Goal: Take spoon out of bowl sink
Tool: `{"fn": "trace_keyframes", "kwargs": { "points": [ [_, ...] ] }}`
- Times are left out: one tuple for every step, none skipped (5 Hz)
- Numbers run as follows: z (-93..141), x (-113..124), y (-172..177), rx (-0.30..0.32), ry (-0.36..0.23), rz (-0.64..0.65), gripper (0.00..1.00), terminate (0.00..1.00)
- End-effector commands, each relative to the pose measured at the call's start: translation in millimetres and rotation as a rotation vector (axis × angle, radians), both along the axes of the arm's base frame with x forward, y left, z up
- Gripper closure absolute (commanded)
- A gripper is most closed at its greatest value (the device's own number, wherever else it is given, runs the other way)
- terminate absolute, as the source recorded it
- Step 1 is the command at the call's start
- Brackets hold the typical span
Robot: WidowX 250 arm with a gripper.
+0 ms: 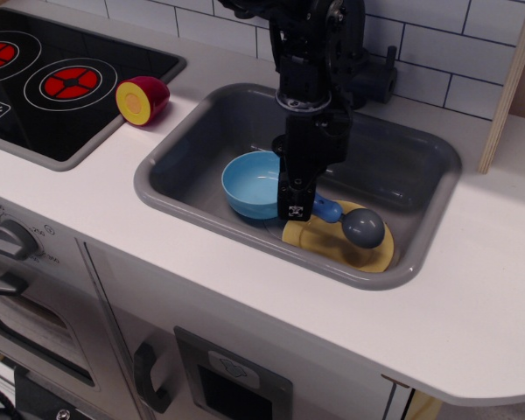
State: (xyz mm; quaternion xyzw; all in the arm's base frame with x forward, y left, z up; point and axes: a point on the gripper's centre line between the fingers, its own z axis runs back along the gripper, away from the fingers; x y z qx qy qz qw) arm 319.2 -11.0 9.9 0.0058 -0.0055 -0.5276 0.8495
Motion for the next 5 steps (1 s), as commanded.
{"fn": "trace_keyframes", "kwargs": {
  "points": [
    [12, 8, -2, 0.004, -0.077, 0.016, 0.0, 0.0],
    [9, 5, -2, 0.003, -0.063, 0.017, 0.0, 0.0],
    [16, 1, -1, -0.008, -0.063, 0.021, 0.0, 0.0],
    [27, 1, 2, -0.027, -0.07, 0.027, 0.0, 0.0],
    [43, 6, 9, -0.059, -0.107, 0.05, 0.0, 1.0]
  ]
}}
